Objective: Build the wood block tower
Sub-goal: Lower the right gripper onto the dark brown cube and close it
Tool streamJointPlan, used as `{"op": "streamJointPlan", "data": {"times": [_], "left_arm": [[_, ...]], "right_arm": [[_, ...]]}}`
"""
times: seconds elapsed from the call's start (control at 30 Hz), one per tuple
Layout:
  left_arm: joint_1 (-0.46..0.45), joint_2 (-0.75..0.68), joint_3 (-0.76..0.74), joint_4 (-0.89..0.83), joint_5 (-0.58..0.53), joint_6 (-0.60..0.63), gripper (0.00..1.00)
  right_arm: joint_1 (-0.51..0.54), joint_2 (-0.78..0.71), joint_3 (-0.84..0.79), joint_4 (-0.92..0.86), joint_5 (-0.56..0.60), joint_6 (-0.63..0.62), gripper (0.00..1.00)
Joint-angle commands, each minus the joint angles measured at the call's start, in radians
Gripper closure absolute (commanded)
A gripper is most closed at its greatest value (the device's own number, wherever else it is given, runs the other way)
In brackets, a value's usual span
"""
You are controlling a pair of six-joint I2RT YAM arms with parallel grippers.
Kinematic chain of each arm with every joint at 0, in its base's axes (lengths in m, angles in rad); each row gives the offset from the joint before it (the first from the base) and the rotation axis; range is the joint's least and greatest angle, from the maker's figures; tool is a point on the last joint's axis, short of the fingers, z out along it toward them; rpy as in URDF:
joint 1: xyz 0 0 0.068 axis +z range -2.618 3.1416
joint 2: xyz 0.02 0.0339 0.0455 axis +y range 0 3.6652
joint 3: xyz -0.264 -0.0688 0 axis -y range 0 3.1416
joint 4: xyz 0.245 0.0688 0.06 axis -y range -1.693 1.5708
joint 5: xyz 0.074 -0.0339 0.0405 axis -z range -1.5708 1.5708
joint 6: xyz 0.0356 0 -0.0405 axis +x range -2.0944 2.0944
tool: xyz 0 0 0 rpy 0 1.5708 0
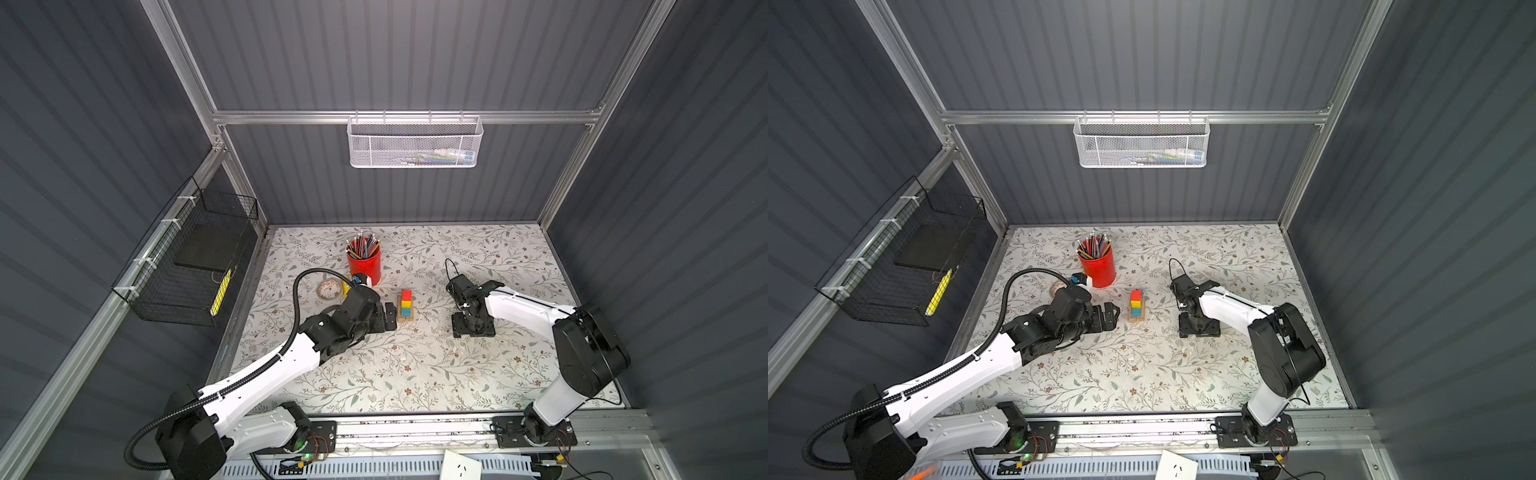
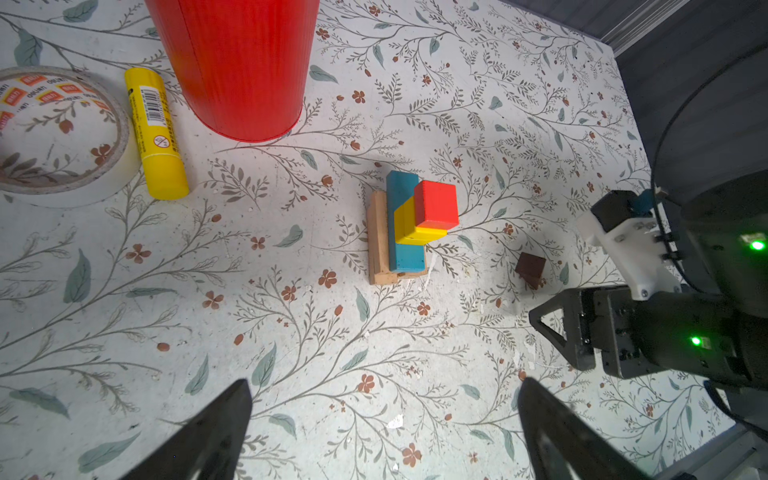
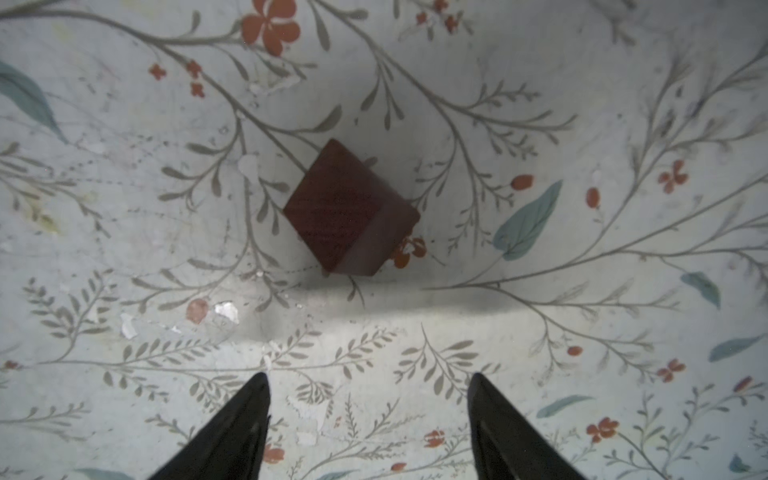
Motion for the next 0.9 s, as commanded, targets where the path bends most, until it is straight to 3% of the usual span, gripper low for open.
{"op": "streamJointPlan", "data": {"times": [0.0, 0.53, 0.87], "left_arm": [[-0.005, 0.002, -0.008, 0.002, -0.027, -0.007, 0.00], [-0.005, 0.030, 0.012, -0.038, -0.072, 0.002, 0.00], [-0.003, 0.068, 0.042, -0.052, -0.087, 0.014, 0.00]], "right_arm": [[-0.026, 0.029, 0.036, 0.000, 0.020, -0.036, 0.29], [-0.129, 0.155, 0.143, 0.066, -0.039, -0.122, 0.38], [-0.156, 0.162, 0.112, 0.083, -0.130, -0.140, 0.50]]}}
